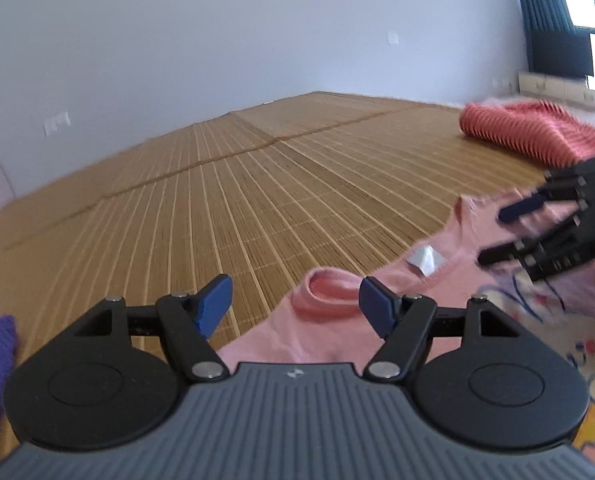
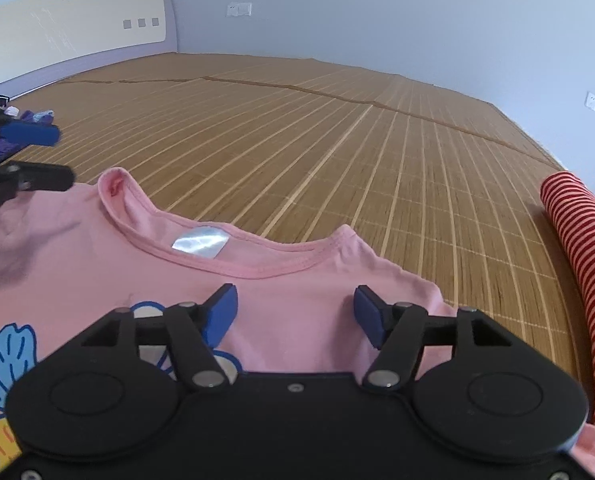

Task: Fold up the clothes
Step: 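Move the right tool over the rabbit print to smooth the front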

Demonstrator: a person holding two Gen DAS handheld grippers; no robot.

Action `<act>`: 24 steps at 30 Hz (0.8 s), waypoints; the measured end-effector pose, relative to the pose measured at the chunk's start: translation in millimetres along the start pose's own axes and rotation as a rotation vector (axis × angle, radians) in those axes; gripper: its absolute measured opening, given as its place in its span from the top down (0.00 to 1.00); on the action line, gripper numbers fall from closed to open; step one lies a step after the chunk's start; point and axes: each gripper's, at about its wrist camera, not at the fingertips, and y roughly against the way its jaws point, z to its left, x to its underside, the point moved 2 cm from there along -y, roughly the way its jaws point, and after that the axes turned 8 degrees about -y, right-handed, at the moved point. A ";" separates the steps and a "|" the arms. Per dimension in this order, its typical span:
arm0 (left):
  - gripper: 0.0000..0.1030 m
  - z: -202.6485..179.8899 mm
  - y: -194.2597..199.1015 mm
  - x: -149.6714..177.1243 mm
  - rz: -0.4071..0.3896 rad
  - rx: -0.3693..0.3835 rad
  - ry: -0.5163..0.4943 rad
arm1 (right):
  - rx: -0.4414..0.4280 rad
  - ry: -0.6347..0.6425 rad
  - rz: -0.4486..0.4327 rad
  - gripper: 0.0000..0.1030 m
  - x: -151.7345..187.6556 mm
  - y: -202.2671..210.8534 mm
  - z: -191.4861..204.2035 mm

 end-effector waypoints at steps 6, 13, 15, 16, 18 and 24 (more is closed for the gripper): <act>0.27 -7.1 36.4 0.8 0.018 -0.030 -0.027 | 0.025 -0.015 -0.003 0.36 -1.3 8.9 -4.3; 0.27 13.0 116.4 23.2 0.050 -0.129 0.048 | 0.010 -0.004 0.020 0.36 -10.3 26.4 -7.5; 0.27 19.3 138.8 38.8 0.085 -0.161 0.073 | 0.003 -0.010 -0.012 0.32 -13.0 38.8 -3.8; 0.27 21.6 147.7 46.5 0.100 -0.178 0.084 | -0.013 -0.038 -0.029 0.28 -12.9 45.6 -3.7; 0.27 24.4 164.0 62.3 0.121 -0.201 0.117 | -0.050 -0.082 -0.005 0.28 -9.3 54.8 -2.3; 0.27 18.8 181.6 97.1 0.140 -0.216 0.195 | -0.103 -0.037 0.040 0.28 1.5 89.6 26.2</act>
